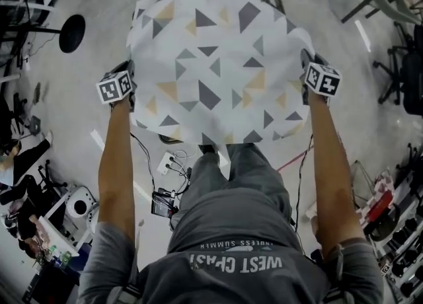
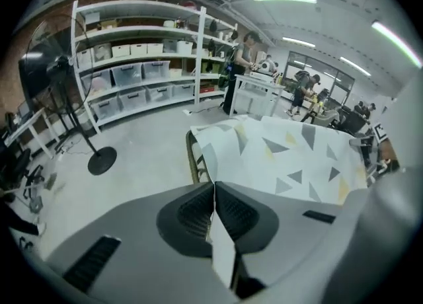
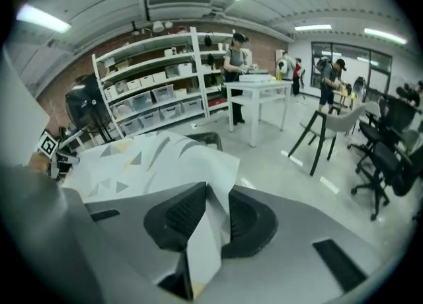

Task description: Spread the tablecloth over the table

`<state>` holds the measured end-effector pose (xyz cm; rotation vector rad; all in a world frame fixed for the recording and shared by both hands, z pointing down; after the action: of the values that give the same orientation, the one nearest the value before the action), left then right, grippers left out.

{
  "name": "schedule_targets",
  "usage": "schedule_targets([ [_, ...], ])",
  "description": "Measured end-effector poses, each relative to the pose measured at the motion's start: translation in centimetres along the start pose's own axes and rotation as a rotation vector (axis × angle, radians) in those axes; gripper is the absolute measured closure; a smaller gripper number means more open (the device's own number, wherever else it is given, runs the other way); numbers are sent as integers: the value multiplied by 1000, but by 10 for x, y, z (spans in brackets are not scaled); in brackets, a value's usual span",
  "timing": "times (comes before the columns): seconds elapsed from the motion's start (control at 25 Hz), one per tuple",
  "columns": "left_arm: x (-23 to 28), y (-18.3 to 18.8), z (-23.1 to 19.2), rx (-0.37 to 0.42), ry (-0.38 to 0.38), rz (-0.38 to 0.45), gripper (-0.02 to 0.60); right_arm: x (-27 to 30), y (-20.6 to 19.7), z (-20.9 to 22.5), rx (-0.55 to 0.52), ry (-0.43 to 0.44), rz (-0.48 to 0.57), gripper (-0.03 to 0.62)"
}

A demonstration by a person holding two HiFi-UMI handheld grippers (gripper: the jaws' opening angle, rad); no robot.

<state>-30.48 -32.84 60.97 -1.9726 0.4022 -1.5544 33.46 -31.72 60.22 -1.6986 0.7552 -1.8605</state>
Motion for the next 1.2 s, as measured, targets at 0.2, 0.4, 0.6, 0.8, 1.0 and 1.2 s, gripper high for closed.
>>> schedule_targets([
  [0.2,20,-35,-15,-103,50,-75,580,55,-23,28,121,119,-191,512],
  [0.4,34,-62,-28,-166,86,-135,580,101,-30,34,78,225,-322,492],
  [0.6,40,-75,-37,-196,95,-188,575,125,-6,48,137,555,-326,380],
  [0.8,46,-82,-41,-202,98,-189,569,160,44,73,377,617,-197,322],
  [1.0,41,-86,-40,-191,115,-181,569,198,73,71,409,657,-230,374],
  [1.2,41,-108,-38,-213,138,-192,568,170,105,42,137,658,-55,545],
])
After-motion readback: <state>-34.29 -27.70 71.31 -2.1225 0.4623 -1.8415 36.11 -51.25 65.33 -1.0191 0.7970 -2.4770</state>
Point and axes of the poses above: the fingertips, and each gripper's own axes: x forward along the fingers, z to its right, y out of its top, the point moved 9 cm from there along -x, backward along the fingers, and after that the axes turned 5 degrees about -y, right-handed, at the moved point
